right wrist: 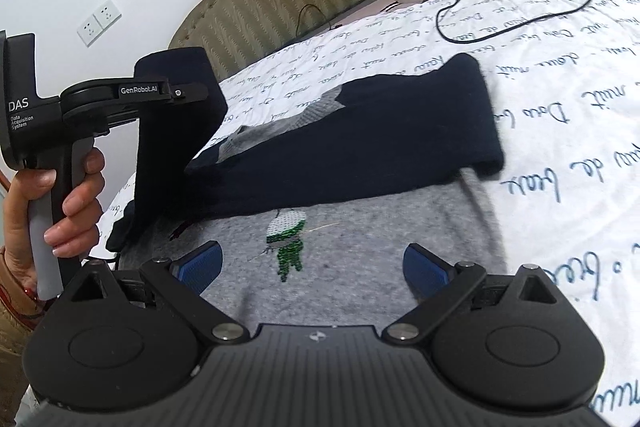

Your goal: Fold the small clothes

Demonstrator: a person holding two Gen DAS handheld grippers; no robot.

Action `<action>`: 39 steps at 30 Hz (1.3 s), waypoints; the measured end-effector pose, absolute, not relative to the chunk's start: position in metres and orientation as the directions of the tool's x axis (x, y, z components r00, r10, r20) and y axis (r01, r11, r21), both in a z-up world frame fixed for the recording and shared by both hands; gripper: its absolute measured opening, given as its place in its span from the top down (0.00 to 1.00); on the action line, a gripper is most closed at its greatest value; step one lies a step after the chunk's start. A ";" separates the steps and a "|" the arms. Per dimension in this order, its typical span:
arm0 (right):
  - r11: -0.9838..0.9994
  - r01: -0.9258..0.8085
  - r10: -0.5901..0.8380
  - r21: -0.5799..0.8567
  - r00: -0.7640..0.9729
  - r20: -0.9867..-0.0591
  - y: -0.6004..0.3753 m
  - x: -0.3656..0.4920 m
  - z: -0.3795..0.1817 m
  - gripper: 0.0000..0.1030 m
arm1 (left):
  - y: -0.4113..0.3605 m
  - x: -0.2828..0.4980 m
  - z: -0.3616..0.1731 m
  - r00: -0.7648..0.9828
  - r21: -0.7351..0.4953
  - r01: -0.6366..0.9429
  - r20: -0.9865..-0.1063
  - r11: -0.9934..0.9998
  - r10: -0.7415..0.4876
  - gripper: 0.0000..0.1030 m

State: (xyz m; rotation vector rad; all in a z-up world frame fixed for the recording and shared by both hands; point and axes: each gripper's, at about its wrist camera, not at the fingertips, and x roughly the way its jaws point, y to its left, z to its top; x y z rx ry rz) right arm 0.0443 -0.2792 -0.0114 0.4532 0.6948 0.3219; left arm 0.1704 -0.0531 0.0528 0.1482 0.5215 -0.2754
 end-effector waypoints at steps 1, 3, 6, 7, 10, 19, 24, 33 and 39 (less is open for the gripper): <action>0.855 -0.131 0.427 0.502 0.726 -0.538 -0.281 0.043 -0.012 0.05 | -0.058 0.169 0.051 0.829 0.072 0.303 -0.512 0.950 -0.226 0.91; 0.855 -0.127 0.425 0.503 0.728 -0.539 -0.284 0.041 -0.012 0.05 | -0.067 0.167 0.048 0.823 0.074 0.318 -0.516 0.945 -0.236 0.91; 0.857 -0.118 0.414 0.501 0.736 -0.536 -0.289 0.039 -0.011 0.05 | -0.078 0.164 0.042 0.811 0.066 0.338 -0.526 0.939 -0.255 0.91; 0.859 -0.112 0.407 0.500 0.740 -0.535 -0.291 0.039 -0.010 0.05 | -0.081 0.163 0.040 0.808 0.064 0.344 -0.529 0.937 -0.261 0.91; 0.860 -0.092 0.389 0.502 0.754 -0.529 -0.298 0.038 -0.008 0.05 | -0.088 0.160 0.034 0.799 0.065 0.361 -0.537 0.930 -0.272 0.91; 0.809 -0.060 0.408 0.584 0.773 -0.486 -0.321 0.051 -0.005 0.05 | -0.106 0.152 0.019 0.773 0.081 0.412 -0.558 0.907 -0.302 0.91; 0.699 -0.085 0.495 0.710 0.774 -0.395 -0.336 0.080 0.000 0.05 | -0.120 0.147 -0.002 0.735 0.125 0.472 -0.602 0.873 -0.311 0.88; 0.643 -0.076 0.556 0.762 0.731 -0.396 -0.337 0.139 -0.007 0.04 | -0.125 0.096 -0.004 0.768 0.321 0.570 -0.534 0.756 -0.353 0.22; 0.720 -0.077 0.536 0.690 0.693 -0.482 -0.318 0.164 -0.012 0.05 | -0.086 0.068 0.006 0.792 0.362 0.557 -0.503 0.748 -0.346 0.19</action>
